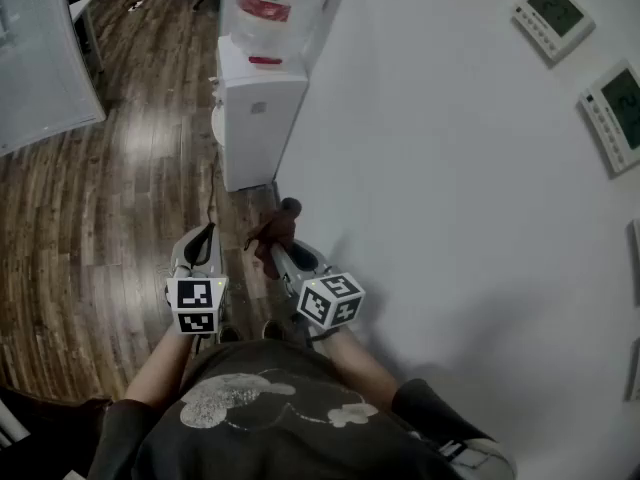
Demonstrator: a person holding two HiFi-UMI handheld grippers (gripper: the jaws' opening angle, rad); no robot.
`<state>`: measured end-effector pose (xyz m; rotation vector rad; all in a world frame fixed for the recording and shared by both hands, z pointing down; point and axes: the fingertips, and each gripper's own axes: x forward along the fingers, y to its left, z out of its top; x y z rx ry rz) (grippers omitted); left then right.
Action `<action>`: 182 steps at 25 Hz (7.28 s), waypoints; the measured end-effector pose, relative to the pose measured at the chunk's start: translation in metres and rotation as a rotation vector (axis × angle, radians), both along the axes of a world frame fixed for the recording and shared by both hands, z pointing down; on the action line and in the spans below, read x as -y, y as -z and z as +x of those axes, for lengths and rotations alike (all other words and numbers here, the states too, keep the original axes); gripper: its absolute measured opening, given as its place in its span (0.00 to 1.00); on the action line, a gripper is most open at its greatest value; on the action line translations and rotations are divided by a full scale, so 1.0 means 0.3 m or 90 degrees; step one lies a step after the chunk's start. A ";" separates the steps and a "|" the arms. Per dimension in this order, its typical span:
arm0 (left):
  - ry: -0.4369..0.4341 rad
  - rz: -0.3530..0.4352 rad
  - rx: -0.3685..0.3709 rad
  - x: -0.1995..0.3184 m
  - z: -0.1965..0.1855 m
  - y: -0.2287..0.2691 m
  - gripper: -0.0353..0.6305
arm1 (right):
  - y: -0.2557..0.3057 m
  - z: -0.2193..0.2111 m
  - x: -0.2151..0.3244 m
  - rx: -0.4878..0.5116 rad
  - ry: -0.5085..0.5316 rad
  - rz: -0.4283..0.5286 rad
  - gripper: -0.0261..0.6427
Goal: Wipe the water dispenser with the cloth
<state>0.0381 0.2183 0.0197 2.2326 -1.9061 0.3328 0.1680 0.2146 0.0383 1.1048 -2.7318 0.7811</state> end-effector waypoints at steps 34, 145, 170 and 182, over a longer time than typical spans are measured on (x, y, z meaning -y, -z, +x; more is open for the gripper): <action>-0.067 0.115 -0.041 0.444 -0.186 0.110 0.08 | -0.051 0.014 0.623 -0.014 -0.196 0.063 0.13; -0.174 0.090 0.019 1.416 -0.514 -2.173 0.08 | -2.380 -0.277 1.605 -0.239 -0.113 0.034 0.13; -0.195 0.342 0.020 1.344 -0.493 -0.798 0.08 | -0.591 -0.450 1.435 -0.171 -0.149 0.574 0.13; -0.168 0.405 0.096 1.368 -0.537 -0.654 0.08 | -0.469 -0.612 1.474 -0.237 -0.092 0.565 0.13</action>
